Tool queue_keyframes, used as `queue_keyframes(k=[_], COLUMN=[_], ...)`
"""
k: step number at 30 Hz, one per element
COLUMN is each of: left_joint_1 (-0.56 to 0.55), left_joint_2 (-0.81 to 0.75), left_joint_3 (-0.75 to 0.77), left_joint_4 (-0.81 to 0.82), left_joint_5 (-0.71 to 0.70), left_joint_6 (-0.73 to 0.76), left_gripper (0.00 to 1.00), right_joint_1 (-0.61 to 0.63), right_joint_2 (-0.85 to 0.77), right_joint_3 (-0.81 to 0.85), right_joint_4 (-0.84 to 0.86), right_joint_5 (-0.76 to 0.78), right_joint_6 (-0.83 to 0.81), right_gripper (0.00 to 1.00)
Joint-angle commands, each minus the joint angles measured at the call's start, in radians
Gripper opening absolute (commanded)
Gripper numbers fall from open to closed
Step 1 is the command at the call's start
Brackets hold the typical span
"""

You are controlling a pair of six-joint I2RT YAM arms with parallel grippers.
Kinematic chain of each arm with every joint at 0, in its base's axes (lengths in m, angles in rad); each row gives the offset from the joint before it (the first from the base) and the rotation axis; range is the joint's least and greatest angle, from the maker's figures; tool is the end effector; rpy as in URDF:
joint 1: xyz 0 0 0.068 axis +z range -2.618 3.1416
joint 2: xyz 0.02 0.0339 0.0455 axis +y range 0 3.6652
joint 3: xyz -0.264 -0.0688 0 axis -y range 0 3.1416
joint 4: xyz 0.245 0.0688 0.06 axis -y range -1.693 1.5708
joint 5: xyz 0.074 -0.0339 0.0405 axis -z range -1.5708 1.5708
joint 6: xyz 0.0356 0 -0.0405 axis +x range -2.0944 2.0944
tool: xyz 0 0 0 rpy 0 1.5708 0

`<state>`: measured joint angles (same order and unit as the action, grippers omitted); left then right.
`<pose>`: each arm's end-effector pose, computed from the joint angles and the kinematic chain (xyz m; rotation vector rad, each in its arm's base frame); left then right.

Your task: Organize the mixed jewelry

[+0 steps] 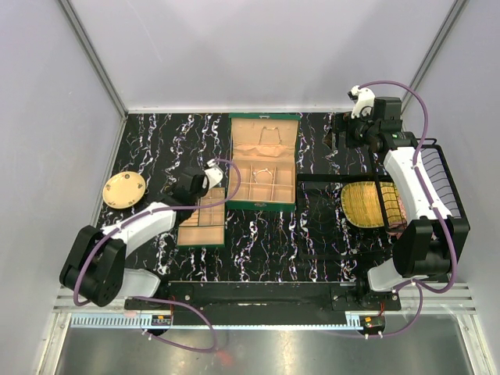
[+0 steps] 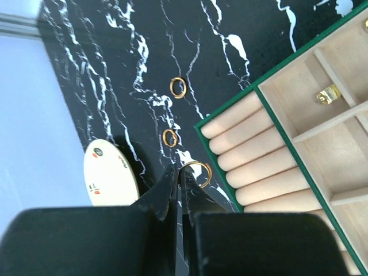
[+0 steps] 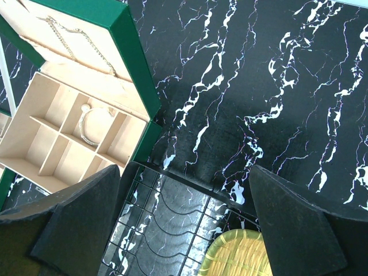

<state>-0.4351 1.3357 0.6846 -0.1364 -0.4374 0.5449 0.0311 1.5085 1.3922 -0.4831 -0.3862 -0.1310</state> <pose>0.2464 -0.0979 0.1942 0.9058 2.1517 0.5686 0.3416 0.0240 0.3478 -0.3917 2.1058 0.3599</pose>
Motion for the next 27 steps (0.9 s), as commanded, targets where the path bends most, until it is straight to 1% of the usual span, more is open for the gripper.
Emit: queue_keyframes(k=[1,2,6,7,13,19,27], left_joint_1=[-0.05,-0.057,-0.083,-0.085,-0.085,-0.086,-0.086], left_joint_2=[-0.062,-0.067,-0.089,-0.092,-0.067,0.006,0.039], left_joint_3=[-0.068,-0.101,-0.169,-0.204,-0.283,-0.303,-0.323], left_joint_4=[0.268,0.337,0.452,0.512,0.662,0.767,0.778], left_joint_5=[-0.121,-0.127,-0.095,-0.077,-0.009,0.026,0.086], left_joint_6=[0.107,0.14,0.208,0.245,0.335,0.397,0.406], left_gripper=[0.0,0.0,0.0,0.0,0.0,0.0,0.0], right_joint_1=[0.003,0.003,0.004,0.003,0.003,0.003,0.003], right_joint_2=[0.009,0.009,0.018,0.021,0.032,0.042,0.042], right_joint_3=[0.011,0.01,0.01,0.01,0.01,0.011,0.013], right_joint_4=[0.023,0.02,0.02,0.018,0.018,0.017,0.015], right_joint_5=[-0.01,-0.01,-0.003,-0.002,0.001,0.007,0.012], right_joint_6=[-0.001,-0.001,-0.001,-0.001,-0.002,-0.002,-0.01], right_gripper=[1.0,1.0,1.0,1.0,1.0,1.0,1.0])
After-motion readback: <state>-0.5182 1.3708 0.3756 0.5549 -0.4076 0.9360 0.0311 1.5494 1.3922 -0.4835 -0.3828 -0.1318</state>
